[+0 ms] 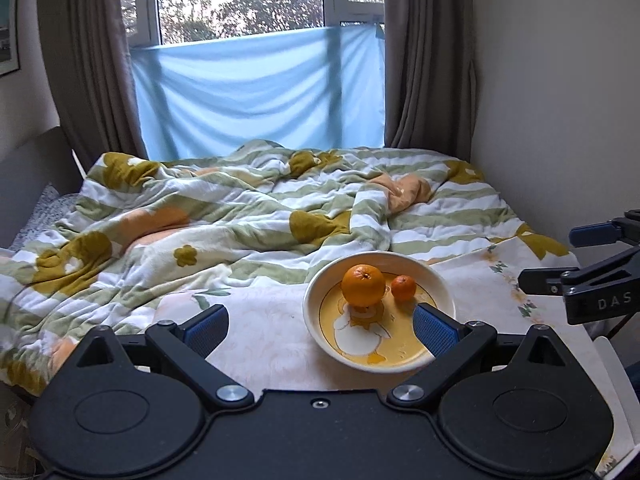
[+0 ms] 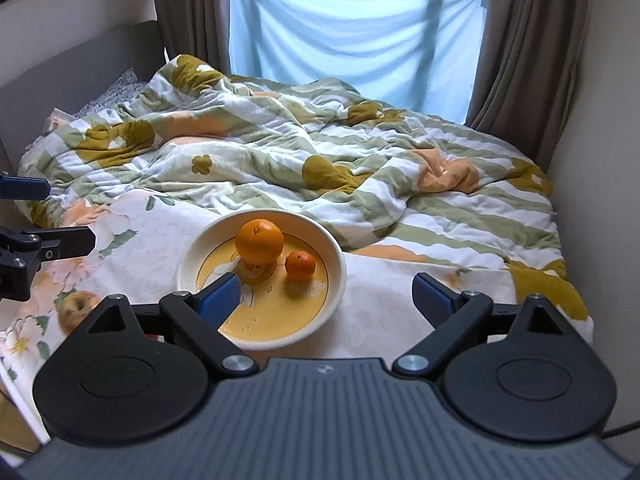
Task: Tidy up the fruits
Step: 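Open the left gripper to drop the orange while the right releases the mandarin into the bowl, then grasp the kiwi with the left gripper while the right gripper grasps the pomelo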
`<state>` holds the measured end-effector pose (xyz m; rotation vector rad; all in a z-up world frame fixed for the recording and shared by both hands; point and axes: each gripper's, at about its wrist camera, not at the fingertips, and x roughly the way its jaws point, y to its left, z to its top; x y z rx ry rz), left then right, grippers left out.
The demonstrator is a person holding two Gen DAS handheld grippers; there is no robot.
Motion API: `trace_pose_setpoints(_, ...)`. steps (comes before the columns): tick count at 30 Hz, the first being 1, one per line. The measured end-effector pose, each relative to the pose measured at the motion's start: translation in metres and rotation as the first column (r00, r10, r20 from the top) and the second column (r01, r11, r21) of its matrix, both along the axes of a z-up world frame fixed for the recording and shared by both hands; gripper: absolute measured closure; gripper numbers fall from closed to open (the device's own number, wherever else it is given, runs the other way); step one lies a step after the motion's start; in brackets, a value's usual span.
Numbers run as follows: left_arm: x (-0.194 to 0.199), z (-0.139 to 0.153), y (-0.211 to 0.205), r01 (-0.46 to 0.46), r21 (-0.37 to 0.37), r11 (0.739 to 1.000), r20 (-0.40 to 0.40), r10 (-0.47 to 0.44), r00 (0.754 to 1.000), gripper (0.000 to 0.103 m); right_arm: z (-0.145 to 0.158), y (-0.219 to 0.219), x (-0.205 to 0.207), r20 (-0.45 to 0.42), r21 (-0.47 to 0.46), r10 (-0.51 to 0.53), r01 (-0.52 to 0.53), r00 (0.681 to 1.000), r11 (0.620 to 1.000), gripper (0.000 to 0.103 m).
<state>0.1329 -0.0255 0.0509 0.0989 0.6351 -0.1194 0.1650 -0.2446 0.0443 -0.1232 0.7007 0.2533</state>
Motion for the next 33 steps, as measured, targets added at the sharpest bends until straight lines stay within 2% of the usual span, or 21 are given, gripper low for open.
trace_pose_setpoints(7,-0.040,-0.005,-0.006,-0.018,0.014,1.000,0.024,0.017,1.000,0.002,0.010,-0.006,-0.050,0.013,0.007,-0.007,0.007,1.000,1.000,0.000)
trace_pose_setpoints(14,-0.062,-0.029,-0.008,0.020,0.040,0.999,0.031,-0.021,0.999,0.002,0.001,-0.002,-0.091,0.017,0.008,-0.035,0.035,0.999,0.999,0.000)
trace_pose_setpoints(27,-0.061,-0.106,-0.009,0.107,0.067,0.992,-0.050,-0.104,0.993,0.003,-0.076,0.007,-0.133,-0.097,0.043,-0.122,0.127,0.988,0.991,0.000)
trace_pose_setpoints(33,-0.054,-0.135,-0.013,0.131,0.079,0.988,-0.074,-0.125,0.989,0.003,-0.109,0.012,-0.145,-0.119,0.034,-0.157,0.162,0.980,0.986,0.000)
